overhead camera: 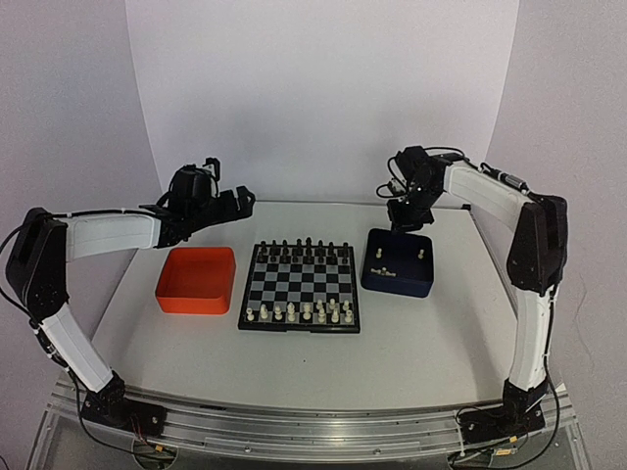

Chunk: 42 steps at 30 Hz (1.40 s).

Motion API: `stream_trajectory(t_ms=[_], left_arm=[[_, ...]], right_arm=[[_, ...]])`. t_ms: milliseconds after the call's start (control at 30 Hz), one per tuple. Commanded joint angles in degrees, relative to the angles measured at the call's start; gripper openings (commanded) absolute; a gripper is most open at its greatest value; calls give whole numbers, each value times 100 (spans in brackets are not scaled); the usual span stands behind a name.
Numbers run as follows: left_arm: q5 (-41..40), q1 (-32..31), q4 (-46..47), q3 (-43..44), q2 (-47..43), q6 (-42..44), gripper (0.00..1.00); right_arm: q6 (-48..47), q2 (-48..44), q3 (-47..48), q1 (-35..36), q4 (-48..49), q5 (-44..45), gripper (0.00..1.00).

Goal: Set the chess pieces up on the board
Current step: Pick up the chess piece from the storage box.

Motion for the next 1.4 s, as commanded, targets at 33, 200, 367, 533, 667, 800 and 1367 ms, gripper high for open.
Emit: stream_trajectory(t_ms=[33,200,367,533,667,800,1367], left_arm=[[-56,30,365,249,-300,384,100],[115,29,224,290,-133,330,100],[87,30,222,265,25,287,100],[83,29,272,218,82,261,100],[90,30,284,213,127,241,100],[107,27,244,212,144,208,100],[5,28,117,29,-41,103,100]], right_arm=[[444,355,204,-105,-261,837,24],[643,780,325,-435,-256,1145,37],[123,1347,738,-499,-269,1590,43],[-229,1728,1069,-555,-263,2014,46],[-430,2000,1284,-564,-263,2153,48],[-435,2145,1335,-572,-263,2233,48],[-115,2383,1258,-579,-249,2087,19]])
